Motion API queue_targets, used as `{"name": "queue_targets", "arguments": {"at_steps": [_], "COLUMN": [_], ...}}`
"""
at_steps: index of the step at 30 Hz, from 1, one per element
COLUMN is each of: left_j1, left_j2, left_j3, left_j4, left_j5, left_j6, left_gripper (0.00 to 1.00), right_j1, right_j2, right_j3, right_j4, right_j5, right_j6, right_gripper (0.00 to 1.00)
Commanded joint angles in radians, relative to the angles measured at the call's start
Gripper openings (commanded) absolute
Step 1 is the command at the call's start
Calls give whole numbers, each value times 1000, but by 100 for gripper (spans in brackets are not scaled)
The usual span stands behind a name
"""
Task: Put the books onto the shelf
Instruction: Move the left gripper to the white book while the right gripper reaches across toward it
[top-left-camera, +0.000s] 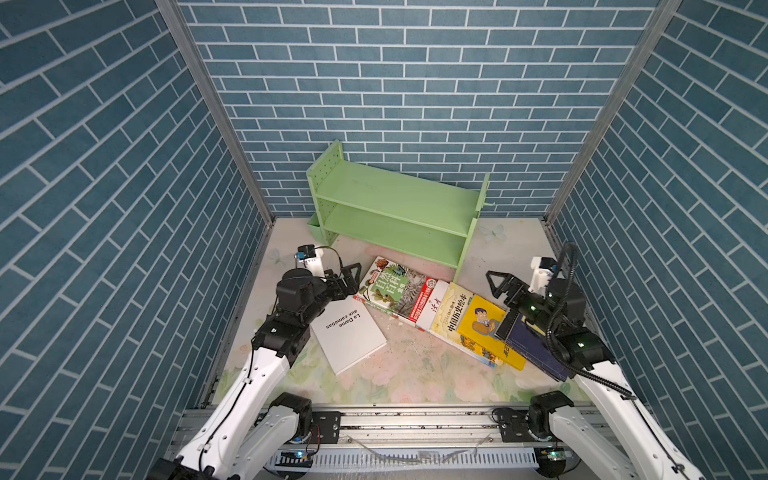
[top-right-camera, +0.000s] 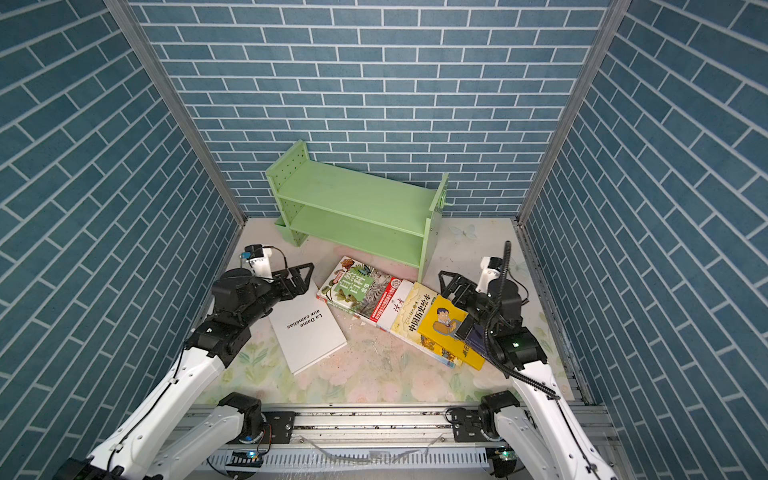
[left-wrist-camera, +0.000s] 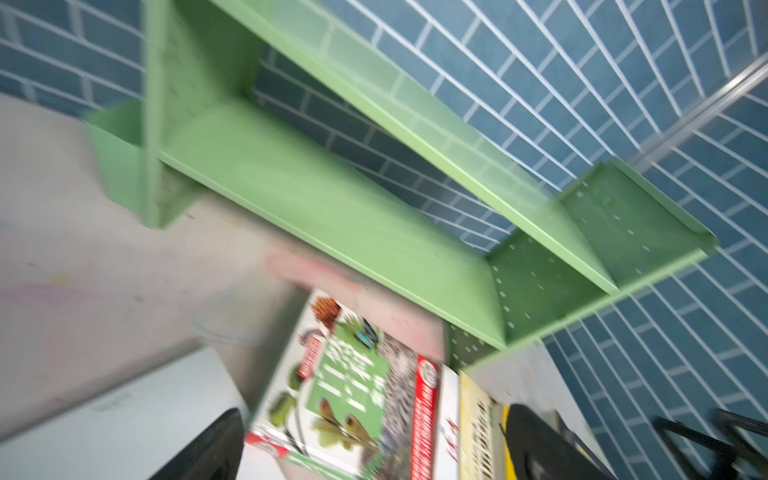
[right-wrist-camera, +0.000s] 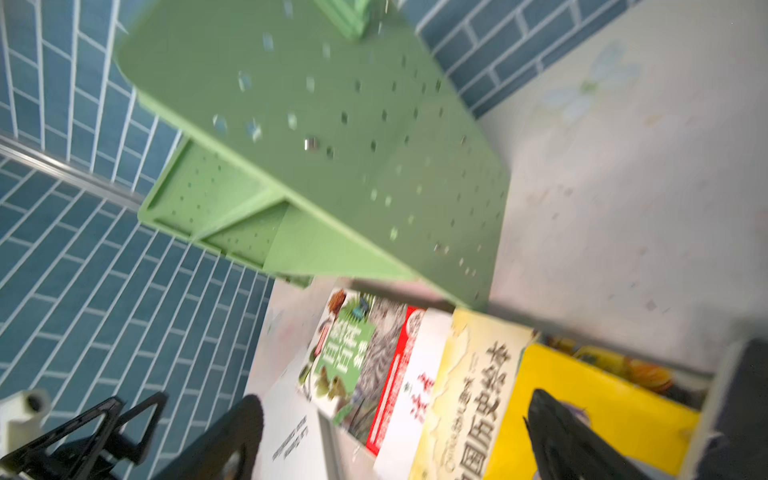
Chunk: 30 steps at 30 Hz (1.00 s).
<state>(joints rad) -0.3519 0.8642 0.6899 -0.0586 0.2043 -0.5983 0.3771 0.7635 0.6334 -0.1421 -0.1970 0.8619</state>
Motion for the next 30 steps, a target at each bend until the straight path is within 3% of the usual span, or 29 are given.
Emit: {"name": "queue_targets", "arguments": {"at_steps": [1, 5, 9, 12, 14, 16, 21, 24, 27, 30], "left_j1": [-129, -232, -244, -193, -156, -150, -127, -80, 6, 99], "left_j2": [-8, -37, -9, 18, 34, 38, 3, -62, -107, -123], "left_j3": [-10, -25, -99, -68, -29, 5, 82, 78, 55, 18], "left_j4": [-30, 11, 146, -10, -98, -214, -489, -631, -744, -802], "left_j5": [-6, -43, 36, 63, 78, 16, -156, -258, -281, -252], "left_j6": [-177, -237, -340, -368, -319, -263, -152, -144, -161, -164], "left_gripper": [100, 100, 100, 100, 100, 100, 100, 100, 100, 100], "right_j1": [158, 307, 318, 311, 306, 295, 326, 382, 463, 528], "right_j2": [46, 131, 212, 288, 347, 403, 487, 552, 647, 745], "right_j3": [16, 42, 2, 26, 20, 23, 93, 212, 348, 392], "right_j4": [69, 162, 364, 388, 537, 610, 478, 336, 192, 188], "right_j5": [77, 163, 81, 15, -75, -110, 14, 87, 175, 209], "right_j6": [172, 185, 209, 229, 228, 246, 201, 99, -13, -38], "right_gripper": [99, 99, 99, 99, 99, 99, 99, 99, 99, 97]}}
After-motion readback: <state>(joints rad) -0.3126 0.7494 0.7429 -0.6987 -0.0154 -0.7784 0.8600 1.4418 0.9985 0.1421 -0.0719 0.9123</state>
